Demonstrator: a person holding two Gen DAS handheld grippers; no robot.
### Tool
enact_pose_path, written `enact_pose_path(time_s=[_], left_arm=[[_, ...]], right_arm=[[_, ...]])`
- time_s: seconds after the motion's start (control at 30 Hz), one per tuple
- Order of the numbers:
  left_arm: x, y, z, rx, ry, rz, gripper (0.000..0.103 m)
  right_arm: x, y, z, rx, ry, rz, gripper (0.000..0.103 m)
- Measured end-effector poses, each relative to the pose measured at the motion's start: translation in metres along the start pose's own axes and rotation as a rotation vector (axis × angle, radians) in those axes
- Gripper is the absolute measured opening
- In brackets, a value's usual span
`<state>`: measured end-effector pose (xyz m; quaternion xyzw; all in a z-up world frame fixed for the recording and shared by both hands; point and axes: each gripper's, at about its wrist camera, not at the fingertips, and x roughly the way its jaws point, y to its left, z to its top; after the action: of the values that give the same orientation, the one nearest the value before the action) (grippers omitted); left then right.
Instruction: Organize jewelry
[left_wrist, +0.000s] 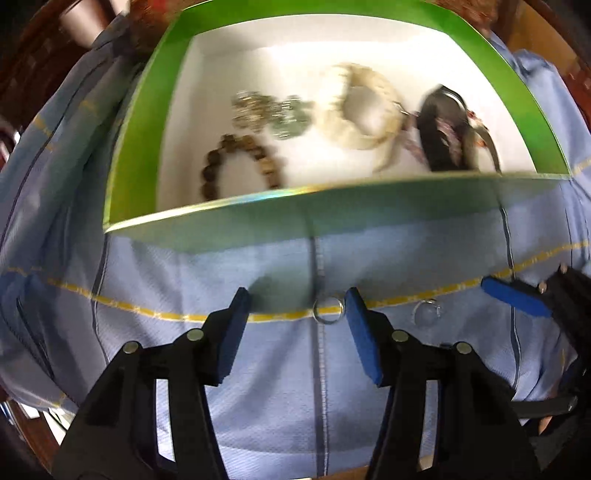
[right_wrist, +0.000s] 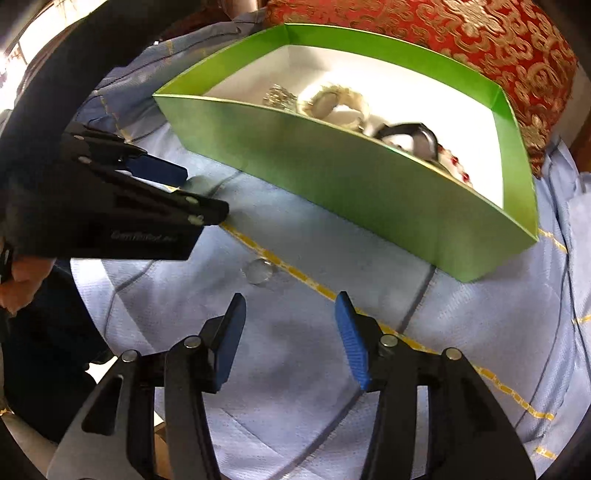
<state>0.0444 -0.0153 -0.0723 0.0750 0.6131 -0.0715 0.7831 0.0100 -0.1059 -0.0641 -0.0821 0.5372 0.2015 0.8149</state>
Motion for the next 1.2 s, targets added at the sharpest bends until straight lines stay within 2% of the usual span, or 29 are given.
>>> enact_pose_path(time_s=[0.1, 0.2, 0.3, 0.47, 0.5, 0.53, 0.6, 0.7, 1.0, 1.2], left_arm=[[-0.001, 0.008, -0.001, -0.028, -0.001, -0.023, 0.054], [-0.001, 0.012, -0.005, -0.023, -0.001, -0.04, 0.054], [0.0, 0.01, -0.007, -0.004, 0.0, -0.051, 0.054], [0.003, -0.004, -0.009, 0.021, -0.002, -0.03, 0.054], [0.003, -0.006, -0.005, 0.024, -0.003, -0.03, 0.046], [0.002, -0.009, -0.005, 0.029, -0.01, -0.03, 0.034], [0.0, -0.021, -0.007, 0.034, -0.015, -0.036, 0.027], [-0.004, -0.017, -0.009, 0.027, -0.018, -0.038, 0.017], [-0.009, -0.007, -0.007, -0.011, -0.031, -0.058, 0.017], [-0.025, -0.001, -0.01, 0.019, -0.065, -0.082, 0.017]], right_arm=[[0.003, 0.012, 0.006, -0.028, -0.016, 0.02, 0.049], [0.012, 0.02, 0.013, -0.035, -0.012, 0.024, 0.034], [0.018, 0.026, 0.016, -0.062, -0.018, 0.001, 0.031], [0.019, 0.022, 0.016, -0.057, -0.025, -0.008, 0.019], [0.019, 0.021, 0.016, -0.054, -0.025, -0.002, 0.019], [0.018, 0.02, 0.016, -0.052, -0.024, 0.0, 0.019], [0.019, 0.02, 0.015, -0.055, -0.024, -0.004, 0.019], [0.019, 0.015, 0.013, -0.044, -0.023, -0.012, 0.019], [0.017, 0.002, 0.012, -0.017, -0.022, -0.031, 0.019], [0.007, 0.001, 0.006, -0.007, -0.036, -0.034, 0.019]])
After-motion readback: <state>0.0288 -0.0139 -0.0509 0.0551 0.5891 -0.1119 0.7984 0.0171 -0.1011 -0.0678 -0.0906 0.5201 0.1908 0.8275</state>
